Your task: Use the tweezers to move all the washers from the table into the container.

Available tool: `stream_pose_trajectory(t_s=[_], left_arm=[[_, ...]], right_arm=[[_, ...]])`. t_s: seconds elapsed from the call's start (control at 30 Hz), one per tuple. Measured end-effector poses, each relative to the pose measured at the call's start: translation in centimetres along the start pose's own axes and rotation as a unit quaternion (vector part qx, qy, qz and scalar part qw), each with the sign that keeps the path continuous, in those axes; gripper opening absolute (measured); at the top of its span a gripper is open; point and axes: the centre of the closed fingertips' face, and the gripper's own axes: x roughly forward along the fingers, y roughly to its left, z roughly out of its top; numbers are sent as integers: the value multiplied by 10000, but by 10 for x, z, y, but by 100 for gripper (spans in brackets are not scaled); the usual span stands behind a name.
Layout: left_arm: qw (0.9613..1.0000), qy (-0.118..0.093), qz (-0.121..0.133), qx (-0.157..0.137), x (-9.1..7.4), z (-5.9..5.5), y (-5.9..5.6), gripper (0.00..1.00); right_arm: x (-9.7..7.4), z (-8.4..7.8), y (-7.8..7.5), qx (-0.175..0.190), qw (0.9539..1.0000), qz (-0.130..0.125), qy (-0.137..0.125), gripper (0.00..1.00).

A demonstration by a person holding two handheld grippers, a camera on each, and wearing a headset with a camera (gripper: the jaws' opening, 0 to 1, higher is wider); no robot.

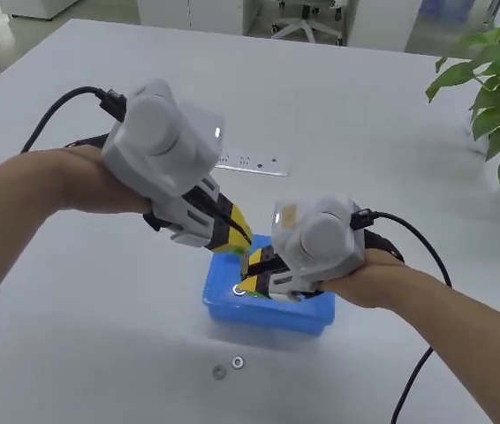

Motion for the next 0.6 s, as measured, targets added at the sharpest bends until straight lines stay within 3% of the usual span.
stream_pose_trajectory(t_s=[0.6], left_arm=[[9999,33,-34,92,-6,9,-32,5]], right_arm=[[-13,7,30,-48,10000,-65,28,11]])
